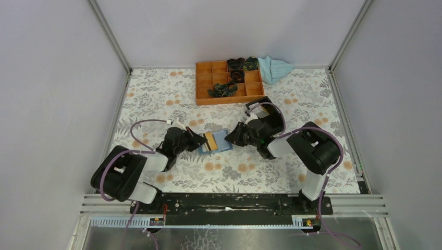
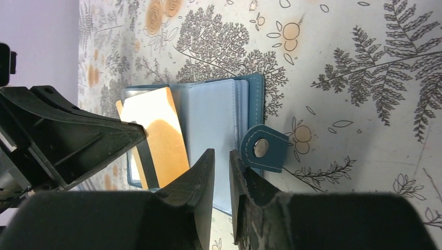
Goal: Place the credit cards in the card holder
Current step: Insert the credit card into the card holder.
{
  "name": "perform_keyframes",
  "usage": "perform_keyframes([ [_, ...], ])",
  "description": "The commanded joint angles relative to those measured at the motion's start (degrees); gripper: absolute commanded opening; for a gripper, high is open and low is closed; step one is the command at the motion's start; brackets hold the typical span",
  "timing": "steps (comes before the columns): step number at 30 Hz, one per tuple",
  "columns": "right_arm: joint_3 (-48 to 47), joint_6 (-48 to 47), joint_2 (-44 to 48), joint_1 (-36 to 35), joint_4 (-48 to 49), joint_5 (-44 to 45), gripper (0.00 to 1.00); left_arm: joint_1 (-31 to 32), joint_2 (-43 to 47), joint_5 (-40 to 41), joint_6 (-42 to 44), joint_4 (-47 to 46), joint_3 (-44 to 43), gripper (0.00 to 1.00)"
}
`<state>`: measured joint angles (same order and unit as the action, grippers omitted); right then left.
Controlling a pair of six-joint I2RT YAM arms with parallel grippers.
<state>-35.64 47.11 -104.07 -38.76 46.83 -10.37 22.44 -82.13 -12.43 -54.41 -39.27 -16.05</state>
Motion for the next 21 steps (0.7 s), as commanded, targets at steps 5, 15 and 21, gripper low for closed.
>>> perform_keyframes([
  [5, -3.6, -4.3, 1.8, -1.1, -7.0, 3.8, 0.23, -0.2, -3.1, 0.0, 1.1, 0.7, -1.0, 0.02],
  [15, -5.6, -5.3, 0.5, -1.9, -11.0, 4.6, 0.22, 0.0, -6.1, -1.0, -0.1, -2.1, -1.1, 0.03],
  [21, -6.0, -5.3, 0.2, -1.9, -11.7, 4.7, 0.22, 0.2, -7.1, -1.1, -0.6, -3.8, -0.6, 0.03],
])
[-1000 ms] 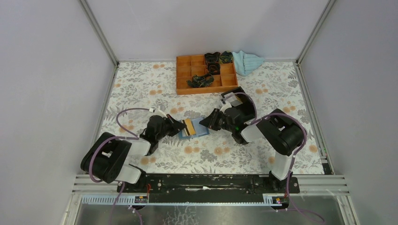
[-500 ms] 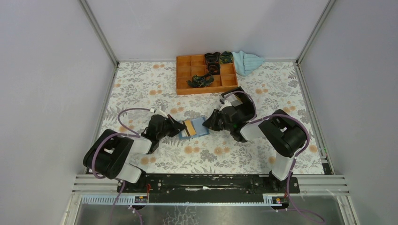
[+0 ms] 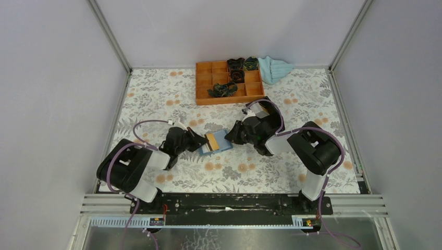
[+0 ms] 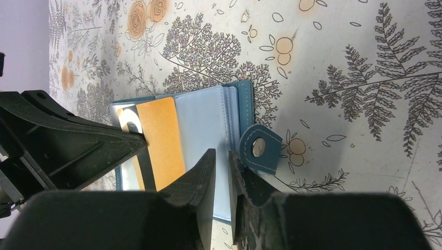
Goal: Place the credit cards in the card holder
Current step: Insert the credit card into the card holder.
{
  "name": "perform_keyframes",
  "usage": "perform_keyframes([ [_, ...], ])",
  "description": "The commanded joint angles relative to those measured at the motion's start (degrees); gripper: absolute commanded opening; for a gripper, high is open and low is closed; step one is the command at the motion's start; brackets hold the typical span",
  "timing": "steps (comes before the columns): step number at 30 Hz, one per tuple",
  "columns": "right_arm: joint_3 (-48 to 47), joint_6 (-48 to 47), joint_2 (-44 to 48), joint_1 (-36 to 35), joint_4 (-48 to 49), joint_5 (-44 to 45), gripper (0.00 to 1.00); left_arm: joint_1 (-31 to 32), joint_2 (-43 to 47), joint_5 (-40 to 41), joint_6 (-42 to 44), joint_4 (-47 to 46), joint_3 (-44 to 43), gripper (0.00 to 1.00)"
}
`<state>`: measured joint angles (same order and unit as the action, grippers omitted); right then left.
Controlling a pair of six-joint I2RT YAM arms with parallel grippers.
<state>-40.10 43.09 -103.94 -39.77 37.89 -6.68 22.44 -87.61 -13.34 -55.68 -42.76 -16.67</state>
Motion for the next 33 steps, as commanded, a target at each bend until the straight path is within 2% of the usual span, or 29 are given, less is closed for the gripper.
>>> perform_keyframes([
  [1, -1.5, -1.3, 0.1, -0.9, -2.7, 1.0, 0.22, 0.4, -1.8, -0.1, 0.5, -0.5, 0.1, 0.03],
  [18, -1.9, -1.2, -0.5, -1.0, -3.3, 0.8, 0.22, 2.1, -1.7, 1.6, -0.4, 0.9, 2.1, 0.03],
  [29, -2.2, -1.4, 0.0, -1.0, -4.0, 0.9, 0.22, 3.5, 3.4, 7.9, -0.8, 11.7, 1.4, 0.01],
  [33, -2.4, -1.6, 0.0, -1.0, -4.4, 1.0, 0.22, 4.0, 2.8, 7.7, -0.5, 12.3, 0.5, 0.01],
])
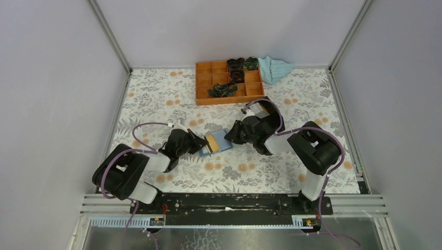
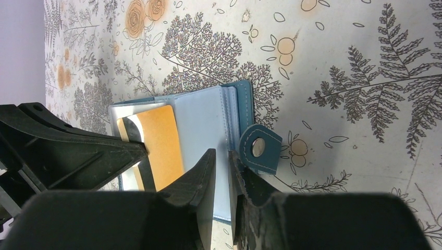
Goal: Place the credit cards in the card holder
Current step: Insert the credit card into the card holder.
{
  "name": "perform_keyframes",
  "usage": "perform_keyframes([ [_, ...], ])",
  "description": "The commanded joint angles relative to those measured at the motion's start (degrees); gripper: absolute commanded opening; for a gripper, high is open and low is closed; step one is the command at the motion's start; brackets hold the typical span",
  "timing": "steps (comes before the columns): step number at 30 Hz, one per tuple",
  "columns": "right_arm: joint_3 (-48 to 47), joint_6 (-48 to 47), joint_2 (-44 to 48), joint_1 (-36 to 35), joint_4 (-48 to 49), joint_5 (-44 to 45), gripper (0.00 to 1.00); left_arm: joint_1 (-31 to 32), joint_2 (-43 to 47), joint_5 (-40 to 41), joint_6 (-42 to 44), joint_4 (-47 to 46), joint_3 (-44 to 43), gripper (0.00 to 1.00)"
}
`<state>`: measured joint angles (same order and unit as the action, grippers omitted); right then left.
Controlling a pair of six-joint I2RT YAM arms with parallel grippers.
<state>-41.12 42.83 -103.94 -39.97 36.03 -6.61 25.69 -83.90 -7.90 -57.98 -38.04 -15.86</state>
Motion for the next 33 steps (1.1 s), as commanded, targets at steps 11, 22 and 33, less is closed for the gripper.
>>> perform_keyframes([
  [11, -1.8, -1.7, -0.1, -0.8, -3.0, 0.8, 0.22, 1.1, -4.8, -0.1, 1.6, 5.9, -2.0, 0.00],
  [22, -1.6, -1.6, -0.1, -0.9, -3.0, 0.6, 0.22, 1.7, -6.8, -1.2, 1.4, 4.1, -2.4, 0.02],
  [33, -1.6, -1.6, -0.5, -1.1, -3.1, 0.6, 0.22, 3.1, -10.8, -1.8, 1.5, 4.2, -5.7, 0.18],
])
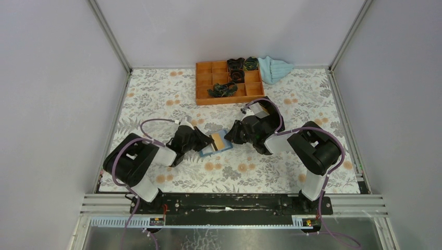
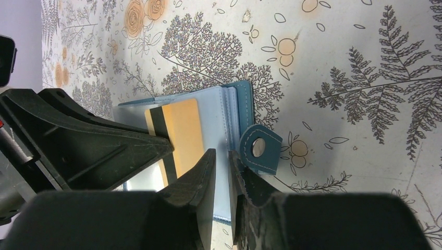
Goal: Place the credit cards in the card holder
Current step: Insert the credit card into the card holder.
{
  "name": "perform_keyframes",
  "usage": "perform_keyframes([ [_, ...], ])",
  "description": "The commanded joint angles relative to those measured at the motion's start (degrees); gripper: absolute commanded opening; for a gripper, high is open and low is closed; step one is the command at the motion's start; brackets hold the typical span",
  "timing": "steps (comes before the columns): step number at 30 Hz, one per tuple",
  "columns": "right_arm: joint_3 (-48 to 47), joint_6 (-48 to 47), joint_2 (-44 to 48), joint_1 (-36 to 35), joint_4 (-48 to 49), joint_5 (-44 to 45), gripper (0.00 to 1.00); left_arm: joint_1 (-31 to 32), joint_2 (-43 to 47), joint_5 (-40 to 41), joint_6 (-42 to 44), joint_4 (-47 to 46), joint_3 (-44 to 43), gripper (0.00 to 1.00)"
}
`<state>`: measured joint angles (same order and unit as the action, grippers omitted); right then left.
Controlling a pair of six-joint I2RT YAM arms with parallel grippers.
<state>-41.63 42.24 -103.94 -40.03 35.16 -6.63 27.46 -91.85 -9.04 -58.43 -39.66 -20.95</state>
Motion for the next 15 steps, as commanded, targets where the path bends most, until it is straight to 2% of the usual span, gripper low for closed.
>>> perform_keyframes([
  [1, -1.1, -1.0, -0.6, -1.0, -2.2, 0.6, 0.22, 1.5, -3.1, -0.7, 1.9, 5.8, -0.8, 0.20],
  [6, -1.3, -1.0, -0.8, -1.0, -2.2, 0.4, 0.22, 2.2, -3.9, -0.4, 1.5, 5.3, -1.6, 0.28],
  [15, -1.4, -0.9, -1.2, -1.1, -2.2, 0.1, 0.22, 3.2, -5.2, -0.1, 1.3, 6.2, -5.1, 0.29],
])
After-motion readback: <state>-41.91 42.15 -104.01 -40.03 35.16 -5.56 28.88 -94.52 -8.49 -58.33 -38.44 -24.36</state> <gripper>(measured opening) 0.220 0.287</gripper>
